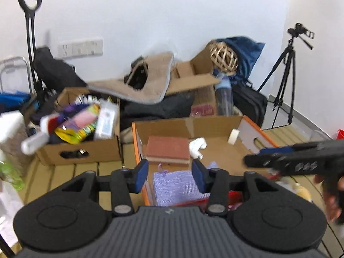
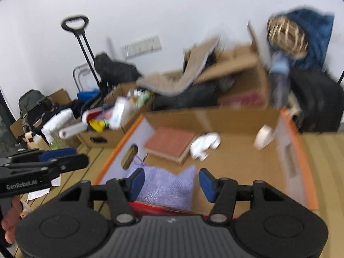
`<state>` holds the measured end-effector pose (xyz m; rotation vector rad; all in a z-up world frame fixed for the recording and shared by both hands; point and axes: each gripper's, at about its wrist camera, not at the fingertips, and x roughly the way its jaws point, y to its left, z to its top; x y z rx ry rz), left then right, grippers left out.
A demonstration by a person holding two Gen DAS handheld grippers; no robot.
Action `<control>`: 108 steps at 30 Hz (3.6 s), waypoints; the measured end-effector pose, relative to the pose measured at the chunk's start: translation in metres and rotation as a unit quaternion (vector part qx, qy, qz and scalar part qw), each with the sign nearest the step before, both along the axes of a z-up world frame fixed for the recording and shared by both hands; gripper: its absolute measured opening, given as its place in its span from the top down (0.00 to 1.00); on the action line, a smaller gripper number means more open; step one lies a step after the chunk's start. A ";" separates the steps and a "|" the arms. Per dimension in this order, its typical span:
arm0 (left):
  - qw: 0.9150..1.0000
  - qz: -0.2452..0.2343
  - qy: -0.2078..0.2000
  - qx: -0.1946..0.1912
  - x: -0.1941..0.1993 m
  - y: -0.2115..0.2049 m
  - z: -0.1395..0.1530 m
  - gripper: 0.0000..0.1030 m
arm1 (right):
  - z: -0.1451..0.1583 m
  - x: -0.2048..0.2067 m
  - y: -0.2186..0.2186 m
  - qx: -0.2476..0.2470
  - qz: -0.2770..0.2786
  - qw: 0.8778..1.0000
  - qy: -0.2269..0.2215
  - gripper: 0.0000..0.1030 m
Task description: Organize soft objects
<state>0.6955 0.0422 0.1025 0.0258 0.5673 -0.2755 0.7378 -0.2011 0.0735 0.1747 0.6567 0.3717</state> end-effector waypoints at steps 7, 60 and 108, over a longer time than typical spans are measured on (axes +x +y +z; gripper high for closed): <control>0.999 0.029 -0.041 -0.003 -0.087 0.011 0.058 0.44 | 0.080 -0.106 -0.045 -0.070 -0.022 0.994 -0.086 0.35; 0.975 0.079 -0.208 0.018 -0.628 -0.009 -0.061 0.00 | -0.044 -0.666 -0.001 -0.091 -0.045 0.961 -0.257 0.00; 0.992 0.119 -0.036 -0.006 -0.236 0.008 -0.104 0.47 | -0.096 -0.204 -0.017 -0.037 -0.061 0.992 -0.103 0.80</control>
